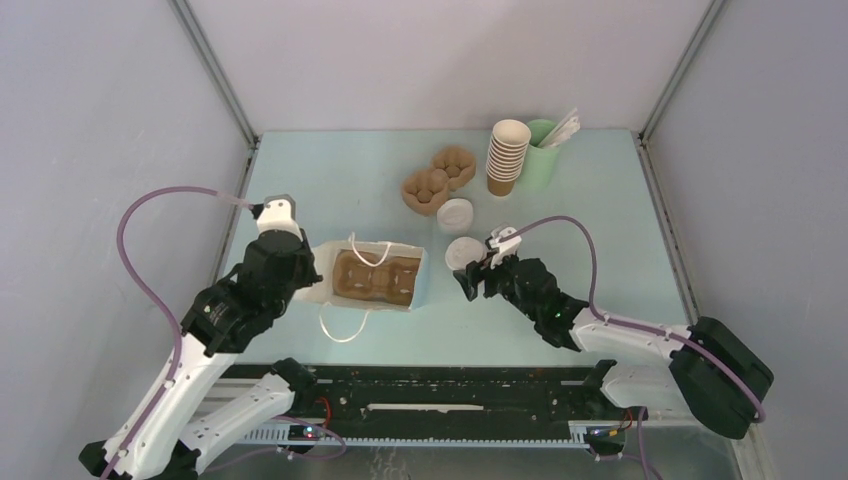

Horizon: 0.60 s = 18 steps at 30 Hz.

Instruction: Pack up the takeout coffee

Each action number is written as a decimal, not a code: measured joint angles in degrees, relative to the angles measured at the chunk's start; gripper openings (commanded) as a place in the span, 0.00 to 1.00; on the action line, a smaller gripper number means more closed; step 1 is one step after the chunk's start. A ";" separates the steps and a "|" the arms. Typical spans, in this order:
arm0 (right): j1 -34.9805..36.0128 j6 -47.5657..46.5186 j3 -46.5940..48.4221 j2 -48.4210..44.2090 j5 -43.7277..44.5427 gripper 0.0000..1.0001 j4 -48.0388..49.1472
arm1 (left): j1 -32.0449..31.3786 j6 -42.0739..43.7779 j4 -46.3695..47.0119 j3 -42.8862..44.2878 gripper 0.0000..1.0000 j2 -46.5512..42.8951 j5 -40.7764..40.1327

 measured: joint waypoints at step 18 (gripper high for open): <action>2.56 5.01 -3.17 -1.75 2.95 0.98 -5.27 | 0.00 0.07 0.22 0.00 0.00 -0.42 0.59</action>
